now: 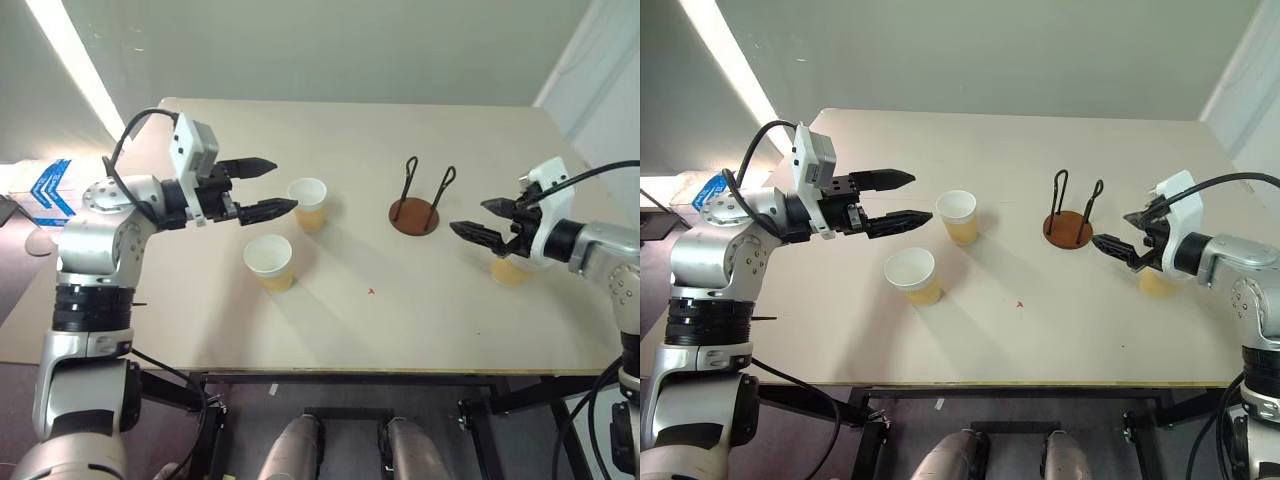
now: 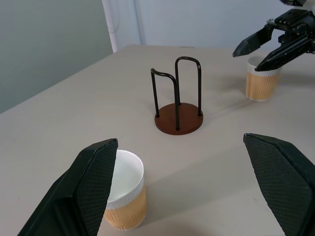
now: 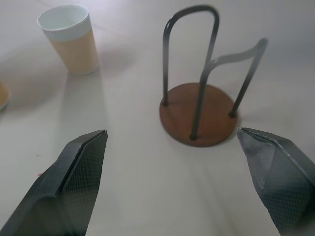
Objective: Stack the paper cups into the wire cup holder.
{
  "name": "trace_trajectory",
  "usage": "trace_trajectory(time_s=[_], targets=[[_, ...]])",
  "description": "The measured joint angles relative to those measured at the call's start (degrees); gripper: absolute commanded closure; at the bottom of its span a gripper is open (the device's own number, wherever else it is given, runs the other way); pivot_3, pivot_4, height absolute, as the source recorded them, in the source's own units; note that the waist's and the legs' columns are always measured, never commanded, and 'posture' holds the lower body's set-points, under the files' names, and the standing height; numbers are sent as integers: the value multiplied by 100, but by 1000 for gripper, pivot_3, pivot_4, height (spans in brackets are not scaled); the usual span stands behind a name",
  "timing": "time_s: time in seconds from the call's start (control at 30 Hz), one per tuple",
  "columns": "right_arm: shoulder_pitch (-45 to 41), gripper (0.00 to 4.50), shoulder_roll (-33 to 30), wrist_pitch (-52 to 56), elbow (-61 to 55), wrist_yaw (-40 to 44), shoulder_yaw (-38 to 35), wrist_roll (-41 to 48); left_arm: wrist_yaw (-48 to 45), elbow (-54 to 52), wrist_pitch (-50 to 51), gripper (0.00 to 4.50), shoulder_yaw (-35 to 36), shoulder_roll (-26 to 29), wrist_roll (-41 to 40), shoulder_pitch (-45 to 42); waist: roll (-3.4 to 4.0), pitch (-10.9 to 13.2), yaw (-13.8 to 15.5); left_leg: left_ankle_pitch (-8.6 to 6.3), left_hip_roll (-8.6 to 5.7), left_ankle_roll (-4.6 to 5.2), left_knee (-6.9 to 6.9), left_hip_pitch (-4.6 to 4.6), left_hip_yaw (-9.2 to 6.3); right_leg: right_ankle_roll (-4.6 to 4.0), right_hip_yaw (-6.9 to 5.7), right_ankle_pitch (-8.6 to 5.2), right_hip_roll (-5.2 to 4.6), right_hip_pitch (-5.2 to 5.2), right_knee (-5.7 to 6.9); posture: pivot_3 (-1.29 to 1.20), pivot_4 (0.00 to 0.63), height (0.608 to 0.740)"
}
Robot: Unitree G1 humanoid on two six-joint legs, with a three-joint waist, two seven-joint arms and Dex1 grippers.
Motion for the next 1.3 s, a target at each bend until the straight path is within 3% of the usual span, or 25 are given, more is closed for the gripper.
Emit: trace_trajectory(time_s=[0.63, 1.3], targets=[[-463, 53, 335, -298, 547, -138, 432, -264, -1, -57, 10, 0, 4, 0, -5, 72, 0, 0, -1, -3, 0, 5, 11, -1, 0, -1, 0, 2, -1, 0, 3, 0, 150, 740], [-2089, 53, 1275, -1853, 3584, 29, 1154, -1466, 30, -186, 87, 0, 7, -5, -2, 85, 2, 1, 0, -19, 1, 1, 18, -13, -2, -16, -5, 12, -3, -15, 12, 0, 150, 740]])
